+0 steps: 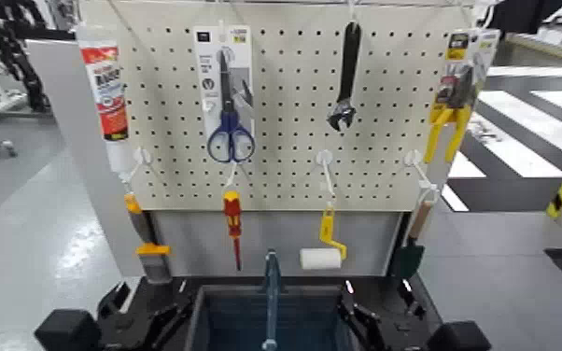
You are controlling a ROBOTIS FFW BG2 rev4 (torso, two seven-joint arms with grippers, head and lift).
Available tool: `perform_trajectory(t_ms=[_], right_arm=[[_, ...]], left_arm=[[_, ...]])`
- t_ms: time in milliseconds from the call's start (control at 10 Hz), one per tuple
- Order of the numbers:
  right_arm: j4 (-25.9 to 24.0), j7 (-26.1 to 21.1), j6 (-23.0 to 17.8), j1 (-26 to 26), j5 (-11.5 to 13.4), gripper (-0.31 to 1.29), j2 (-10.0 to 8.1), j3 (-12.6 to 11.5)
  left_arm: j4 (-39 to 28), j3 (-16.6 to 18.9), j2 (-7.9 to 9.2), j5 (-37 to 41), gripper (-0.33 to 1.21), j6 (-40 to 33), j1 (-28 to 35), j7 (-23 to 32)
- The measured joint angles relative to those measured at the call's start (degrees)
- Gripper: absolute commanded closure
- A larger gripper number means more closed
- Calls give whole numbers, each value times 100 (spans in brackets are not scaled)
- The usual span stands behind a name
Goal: Place the crate on the table.
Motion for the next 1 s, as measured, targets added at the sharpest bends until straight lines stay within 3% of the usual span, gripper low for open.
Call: perform_trajectory(t_ms=[200,400,1000], right_arm=[[-17,0,9,21,3,14,3,-11],[-23,0,24,35,4,14,10,-18],[-35,0,35,44,12,14,18,-18]], left_arm=[[-28,-193,36,-324,10,-572,301,734],[-88,-295,44,-527,10,-747,481,1031],[-106,-411,79,-600,10,-764,500,1102]])
